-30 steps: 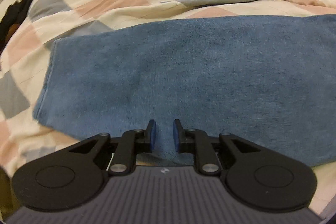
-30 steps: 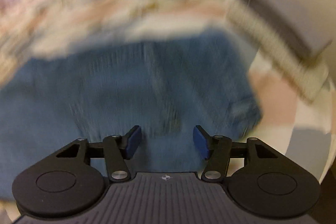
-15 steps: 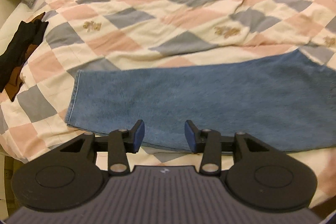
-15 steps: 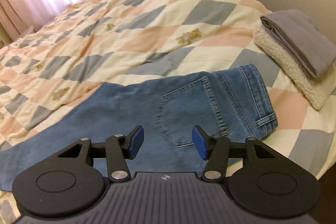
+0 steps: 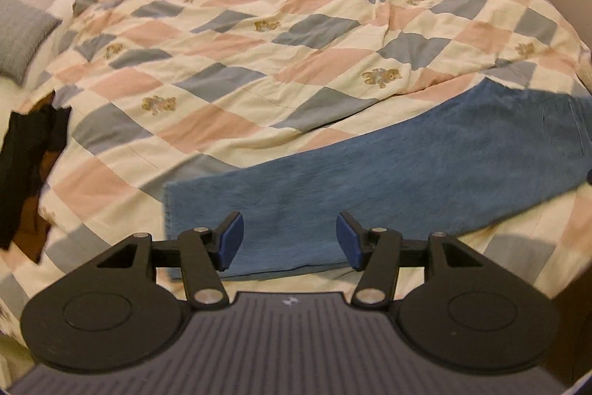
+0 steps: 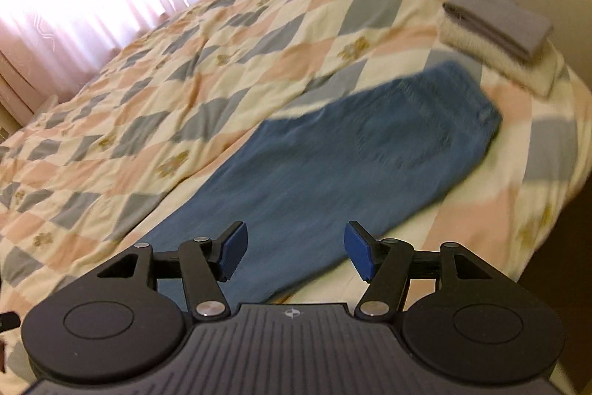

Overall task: Fold clothes
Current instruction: 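Open both grippers and raise them above the lengthwise-folded jeans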

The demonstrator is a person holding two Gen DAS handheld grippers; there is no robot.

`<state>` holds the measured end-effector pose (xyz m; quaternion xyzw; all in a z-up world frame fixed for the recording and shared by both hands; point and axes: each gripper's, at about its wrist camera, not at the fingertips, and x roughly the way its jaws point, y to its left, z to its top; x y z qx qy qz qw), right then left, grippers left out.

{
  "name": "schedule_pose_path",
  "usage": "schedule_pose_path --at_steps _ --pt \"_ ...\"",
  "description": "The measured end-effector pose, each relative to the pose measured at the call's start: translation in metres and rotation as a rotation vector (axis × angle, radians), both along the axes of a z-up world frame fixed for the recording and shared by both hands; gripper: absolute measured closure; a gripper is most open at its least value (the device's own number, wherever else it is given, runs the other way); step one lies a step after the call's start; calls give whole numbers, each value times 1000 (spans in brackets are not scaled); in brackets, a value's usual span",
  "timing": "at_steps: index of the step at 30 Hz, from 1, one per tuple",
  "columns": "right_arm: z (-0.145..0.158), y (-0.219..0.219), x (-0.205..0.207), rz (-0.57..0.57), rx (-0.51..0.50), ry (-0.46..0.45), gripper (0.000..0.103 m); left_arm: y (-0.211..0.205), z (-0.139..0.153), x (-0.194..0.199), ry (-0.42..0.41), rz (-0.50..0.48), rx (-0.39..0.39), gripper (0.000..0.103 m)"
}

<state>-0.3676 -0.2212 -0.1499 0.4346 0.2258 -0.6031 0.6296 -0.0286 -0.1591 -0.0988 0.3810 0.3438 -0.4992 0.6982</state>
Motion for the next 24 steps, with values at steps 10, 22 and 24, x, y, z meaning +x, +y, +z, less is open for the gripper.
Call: schedule_pose_path --at_steps 10,22,24 --pt "41 102 66 -17 -3 23 39 50 22 20 32 -90 -11 47" --pt "82 129 42 -69 -65 134 34 58 35 -40 68 -227 -33 42" --pt "85 130 34 -82 -75 135 32 58 36 -50 72 -247 -35 42"
